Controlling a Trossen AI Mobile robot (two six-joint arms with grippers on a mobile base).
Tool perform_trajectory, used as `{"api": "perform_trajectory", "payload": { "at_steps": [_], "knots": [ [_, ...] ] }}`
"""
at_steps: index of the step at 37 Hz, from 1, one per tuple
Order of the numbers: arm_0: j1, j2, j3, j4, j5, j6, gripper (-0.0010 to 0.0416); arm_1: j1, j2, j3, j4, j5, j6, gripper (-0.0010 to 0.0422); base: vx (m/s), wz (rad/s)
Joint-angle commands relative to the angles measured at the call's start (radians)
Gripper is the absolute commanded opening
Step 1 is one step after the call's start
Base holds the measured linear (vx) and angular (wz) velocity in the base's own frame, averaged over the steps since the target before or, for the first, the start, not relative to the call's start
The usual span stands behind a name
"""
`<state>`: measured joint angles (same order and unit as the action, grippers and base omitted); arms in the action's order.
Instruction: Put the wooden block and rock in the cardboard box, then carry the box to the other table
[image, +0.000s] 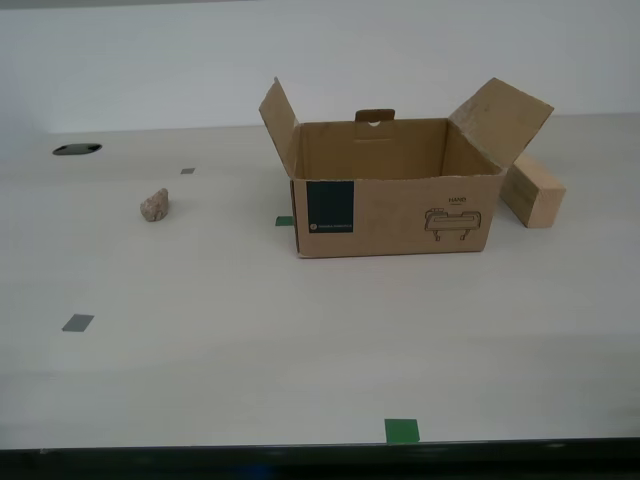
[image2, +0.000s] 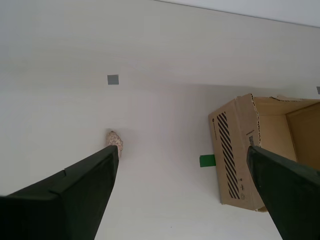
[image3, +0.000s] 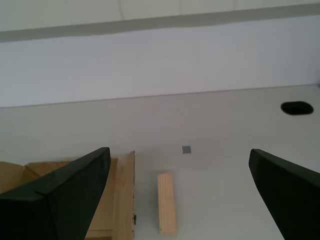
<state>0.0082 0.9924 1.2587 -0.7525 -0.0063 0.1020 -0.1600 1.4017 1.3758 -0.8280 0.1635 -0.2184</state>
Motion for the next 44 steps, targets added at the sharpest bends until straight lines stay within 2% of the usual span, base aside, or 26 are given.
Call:
{"api": "perform_trajectory", "payload": {
  "at_steps": [1, 9, 12, 20, 26, 33, 36, 44],
  "knots": [
    [0.0, 0.0, 0.042, -0.025, 0.004, 0.0, 0.0392, 0.0, 0.0, 0.0, 0.004, 0.002, 0.003, 0.0367, 0.0, 0.0],
    [-0.001, 0.036, 0.164, -0.156, 0.005, -0.008, 0.0394, 0.0, -0.001, 0.0, -0.005, 0.004, 0.005, 0.0387, 0.0, 0.0],
    [-0.001, 0.061, 0.22, -0.225, 0.004, 0.019, 0.0394, 0.0, -0.001, 0.0, -0.017, 0.014, 0.024, 0.039, 0.0, 0.0],
    [-0.001, 0.139, 0.366, -0.369, 0.004, 0.037, 0.0393, 0.0, -0.001, 0.0, -0.029, 0.014, 0.045, 0.0389, 0.0, 0.0],
    [-0.002, 0.232, 0.484, -0.51, 0.003, 0.021, 0.0393, 0.0, -0.001, 0.0, -0.058, 0.014, 0.046, 0.0389, 0.0, 0.0],
    [-0.003, 0.336, 0.582, -0.601, 0.003, 0.016, 0.0384, 0.001, -0.001, 0.0, -0.08, 0.014, 0.047, 0.0389, 0.0, 0.0],
    [-0.003, 0.381, 0.617, -0.642, 0.003, 0.002, 0.0378, 0.001, -0.001, 0.0, -0.087, 0.014, 0.047, 0.0389, 0.0, 0.0],
    [-0.003, 0.468, 0.646, -0.653, 0.005, -0.005, 0.0353, 0.002, -0.001, 0.0, -0.105, 0.013, 0.061, 0.0389, 0.0, 0.0]
  ]
}}
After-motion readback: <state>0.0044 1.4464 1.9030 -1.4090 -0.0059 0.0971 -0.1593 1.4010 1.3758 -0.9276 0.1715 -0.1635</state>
